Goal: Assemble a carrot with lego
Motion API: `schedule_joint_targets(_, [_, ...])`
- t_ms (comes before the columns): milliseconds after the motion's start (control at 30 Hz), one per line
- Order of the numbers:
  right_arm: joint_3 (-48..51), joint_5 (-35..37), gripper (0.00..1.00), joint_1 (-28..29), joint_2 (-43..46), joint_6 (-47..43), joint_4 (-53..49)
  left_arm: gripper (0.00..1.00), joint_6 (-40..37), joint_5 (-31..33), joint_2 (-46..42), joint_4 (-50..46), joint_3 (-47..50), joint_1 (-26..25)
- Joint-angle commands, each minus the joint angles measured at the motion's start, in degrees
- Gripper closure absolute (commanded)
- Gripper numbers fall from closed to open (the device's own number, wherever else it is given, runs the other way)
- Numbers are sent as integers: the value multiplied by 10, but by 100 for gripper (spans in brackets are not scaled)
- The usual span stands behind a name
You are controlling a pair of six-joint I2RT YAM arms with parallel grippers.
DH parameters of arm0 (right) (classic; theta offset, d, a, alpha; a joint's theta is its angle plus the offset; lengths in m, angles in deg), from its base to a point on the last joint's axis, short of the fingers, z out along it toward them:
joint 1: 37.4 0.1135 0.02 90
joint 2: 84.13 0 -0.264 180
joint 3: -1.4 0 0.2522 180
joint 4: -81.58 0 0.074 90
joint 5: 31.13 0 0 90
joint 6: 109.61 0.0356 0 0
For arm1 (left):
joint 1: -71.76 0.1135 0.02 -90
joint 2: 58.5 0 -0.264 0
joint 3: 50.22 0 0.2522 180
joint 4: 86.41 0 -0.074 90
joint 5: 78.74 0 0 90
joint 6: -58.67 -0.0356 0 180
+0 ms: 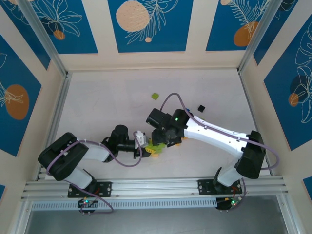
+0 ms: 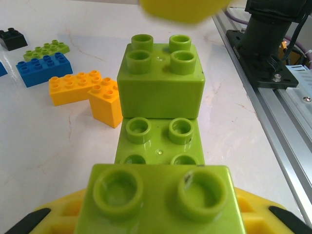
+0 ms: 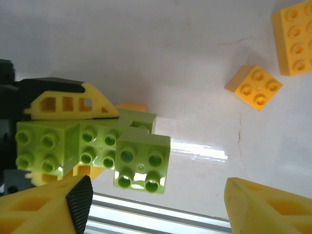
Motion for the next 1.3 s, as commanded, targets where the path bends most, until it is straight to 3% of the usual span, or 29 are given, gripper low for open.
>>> schedule_joint_targets(0, [-12,13,26,5,36,-13,-26,57,-12,1,10,-22,-8,2])
schedule_joint_targets(133, [20,8,26,5,59,-4,-24,40,-12,-1,8,-23,-8,2])
schedule_joint_targets(200, [36,1,26,6,67,0,-19,23,-13,1,8,-22,-7,2])
schedule_joint_targets(233, [45,-2,27,7,71,4,-16,3,-12,1,8,-21,-7,2])
schedule_joint_targets(433, [87,-4,27,34,82,29,-7,1,-7,7,2,-12,-2,2])
schedule_joint_targets(567, [100,0,28,45,84,41,-6,1,-6,-23,12,-15,-14,2])
schedule_joint_targets(633, [102,6,30,46,88,42,-8,5,-7,-48,14,-25,-24,2])
schedule_joint_targets(800, [110,28,34,46,117,46,-20,41,-6,-74,15,-36,-32,4])
schedule_joint_targets(1100, [112,56,39,42,169,43,-56,64,-2,-102,13,-55,-41,6])
schedule_joint_targets(1267, [117,56,39,42,179,29,-49,69,11,-101,8,-64,-48,14])
